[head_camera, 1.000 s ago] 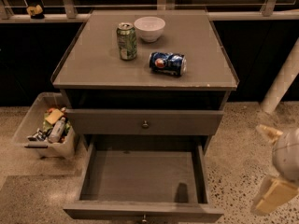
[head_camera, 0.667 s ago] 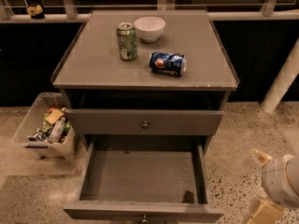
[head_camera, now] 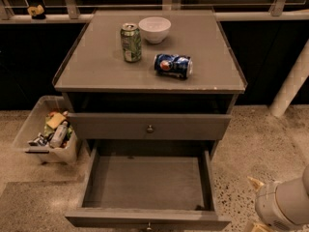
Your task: Close middle drawer
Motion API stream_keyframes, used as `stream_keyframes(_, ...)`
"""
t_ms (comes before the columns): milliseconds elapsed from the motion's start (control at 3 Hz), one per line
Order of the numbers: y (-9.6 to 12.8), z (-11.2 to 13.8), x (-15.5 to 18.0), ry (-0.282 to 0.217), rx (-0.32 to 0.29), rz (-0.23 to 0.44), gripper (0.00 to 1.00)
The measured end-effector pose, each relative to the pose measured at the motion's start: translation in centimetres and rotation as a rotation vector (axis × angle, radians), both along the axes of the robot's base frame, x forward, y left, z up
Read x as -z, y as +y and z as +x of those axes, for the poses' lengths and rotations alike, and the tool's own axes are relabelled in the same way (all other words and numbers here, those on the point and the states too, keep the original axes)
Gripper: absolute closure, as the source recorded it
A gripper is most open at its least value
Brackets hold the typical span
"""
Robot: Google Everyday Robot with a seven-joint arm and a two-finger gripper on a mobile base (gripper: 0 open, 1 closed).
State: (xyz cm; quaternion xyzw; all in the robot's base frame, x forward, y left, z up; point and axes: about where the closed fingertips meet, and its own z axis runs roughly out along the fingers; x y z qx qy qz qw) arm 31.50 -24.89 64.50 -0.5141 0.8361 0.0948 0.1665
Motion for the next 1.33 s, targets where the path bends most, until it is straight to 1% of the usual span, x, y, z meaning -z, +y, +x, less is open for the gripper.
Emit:
stream_keyframes(333,0.0,0.0,0.0,0.000,0.000,0.000,0.00)
stream_keyframes(667,0.1,-0.6,0.9,-0.009,-0.033,0.005,0.00)
stream_keyframes(1000,0.4,-2.8,5.3,-0.001,-0.119,0.027,0.00)
stream_keyframes(1333,0.0,-4.8,12.1,0.050,-0.185,0.046,0.00)
